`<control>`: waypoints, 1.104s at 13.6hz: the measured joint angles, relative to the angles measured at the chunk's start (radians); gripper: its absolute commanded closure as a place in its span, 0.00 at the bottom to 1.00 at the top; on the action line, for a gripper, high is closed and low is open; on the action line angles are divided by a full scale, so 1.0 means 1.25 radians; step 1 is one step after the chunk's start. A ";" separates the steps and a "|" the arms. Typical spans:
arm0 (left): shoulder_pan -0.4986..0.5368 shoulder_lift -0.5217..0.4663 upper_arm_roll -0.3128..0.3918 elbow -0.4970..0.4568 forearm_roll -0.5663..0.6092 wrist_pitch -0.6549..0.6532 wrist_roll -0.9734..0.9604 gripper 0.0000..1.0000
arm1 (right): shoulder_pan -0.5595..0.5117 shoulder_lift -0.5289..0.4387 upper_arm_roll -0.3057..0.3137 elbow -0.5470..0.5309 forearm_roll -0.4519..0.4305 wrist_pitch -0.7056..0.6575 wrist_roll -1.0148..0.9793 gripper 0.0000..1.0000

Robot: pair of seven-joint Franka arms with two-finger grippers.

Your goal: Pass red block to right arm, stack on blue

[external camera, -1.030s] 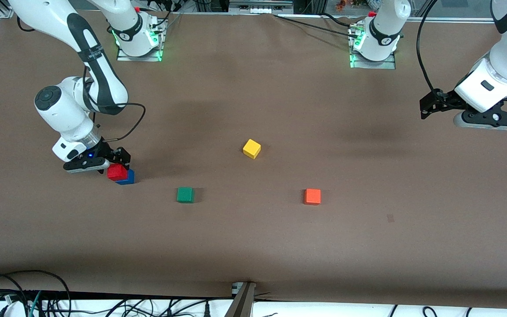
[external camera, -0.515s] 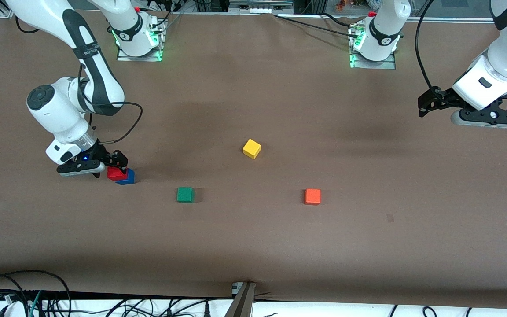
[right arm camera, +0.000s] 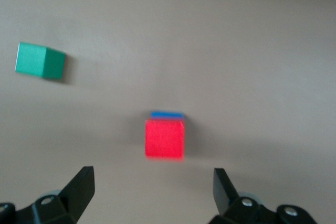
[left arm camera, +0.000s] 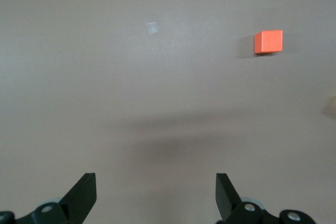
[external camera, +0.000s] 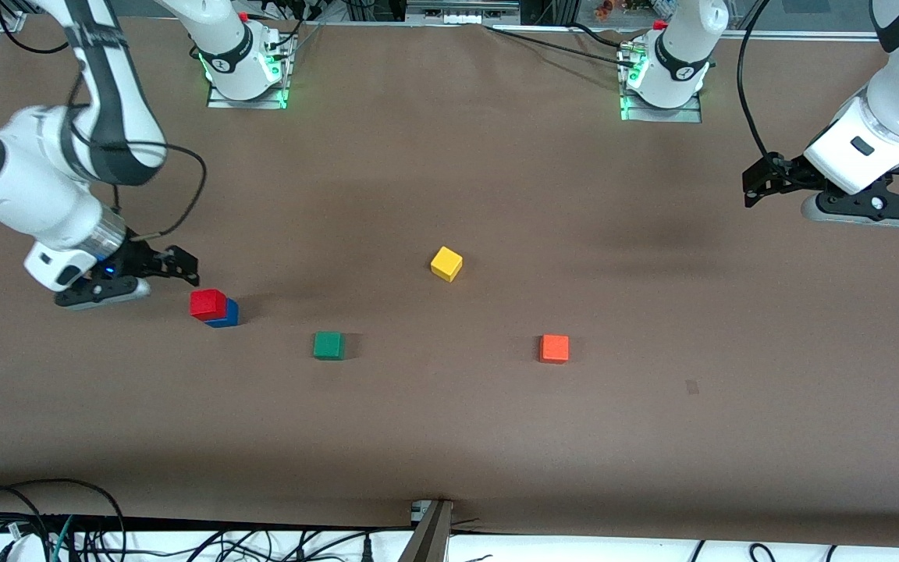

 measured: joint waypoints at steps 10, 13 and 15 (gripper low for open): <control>0.000 0.003 0.000 0.000 0.000 0.000 0.000 0.00 | 0.008 -0.121 0.003 0.284 -0.092 -0.485 0.069 0.00; 0.000 0.003 0.000 0.000 0.000 0.000 0.000 0.00 | 0.018 -0.109 0.007 0.307 -0.098 -0.502 0.092 0.00; 0.000 0.003 0.000 0.000 0.000 0.000 0.000 0.00 | 0.019 -0.096 0.007 0.319 -0.099 -0.502 0.097 0.00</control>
